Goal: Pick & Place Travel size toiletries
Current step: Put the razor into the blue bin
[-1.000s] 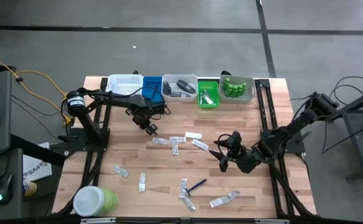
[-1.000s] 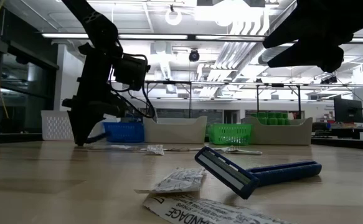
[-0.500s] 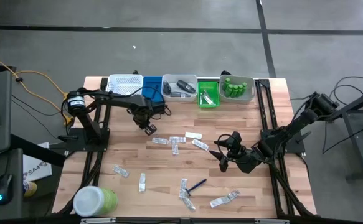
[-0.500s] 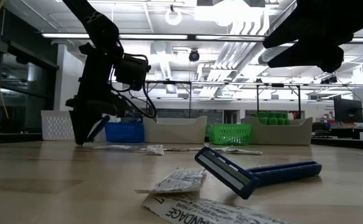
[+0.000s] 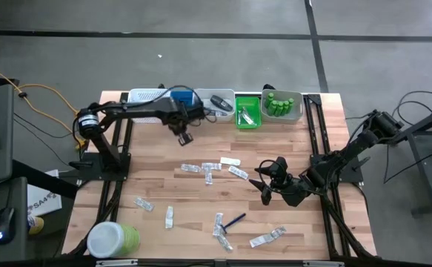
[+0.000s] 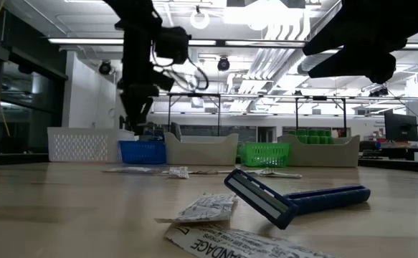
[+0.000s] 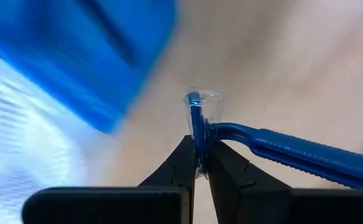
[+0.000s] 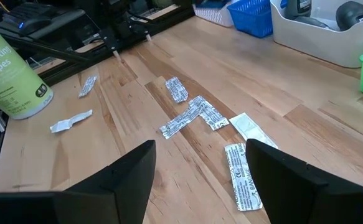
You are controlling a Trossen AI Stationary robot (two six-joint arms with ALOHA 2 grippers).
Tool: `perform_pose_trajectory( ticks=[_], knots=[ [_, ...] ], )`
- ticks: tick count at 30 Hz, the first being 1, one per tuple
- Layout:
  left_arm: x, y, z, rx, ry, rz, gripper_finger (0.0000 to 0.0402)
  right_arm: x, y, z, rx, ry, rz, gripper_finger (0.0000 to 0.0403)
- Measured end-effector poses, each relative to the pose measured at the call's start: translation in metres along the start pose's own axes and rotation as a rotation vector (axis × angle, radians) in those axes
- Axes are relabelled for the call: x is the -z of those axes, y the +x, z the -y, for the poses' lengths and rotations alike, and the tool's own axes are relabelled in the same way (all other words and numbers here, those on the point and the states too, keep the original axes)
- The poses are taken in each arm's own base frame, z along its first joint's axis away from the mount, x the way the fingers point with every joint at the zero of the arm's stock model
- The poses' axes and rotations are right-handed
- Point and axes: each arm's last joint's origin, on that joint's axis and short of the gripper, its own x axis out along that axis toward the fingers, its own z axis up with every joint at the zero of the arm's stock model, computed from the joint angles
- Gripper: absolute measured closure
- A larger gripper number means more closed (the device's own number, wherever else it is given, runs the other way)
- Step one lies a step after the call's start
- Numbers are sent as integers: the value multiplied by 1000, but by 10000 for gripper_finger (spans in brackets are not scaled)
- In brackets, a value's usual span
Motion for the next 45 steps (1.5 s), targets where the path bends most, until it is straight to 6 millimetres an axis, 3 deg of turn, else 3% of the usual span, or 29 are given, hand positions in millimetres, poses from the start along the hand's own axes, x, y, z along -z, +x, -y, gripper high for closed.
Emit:
perform_pose_trajectory(
  ticks=[7,13,18,25,32,45],
  knots=[
    [-18,0,-38,-257,218,75,380,0,0,0,0,0,0,160],
    [-34,5,-61,-345,212,174,380,0,0,0,1,-18,0,160],
    [-41,18,-73,-375,264,154,380,0,0,0,1,-20,0,160],
    [-46,48,-77,-441,374,30,379,0,0,0,1,-20,0,160],
    [-52,61,-73,-460,444,8,375,0,0,0,-2,-20,-3,160],
    [-53,62,-74,-510,468,-17,267,0,0,0,-2,-20,-3,160]
  ],
)
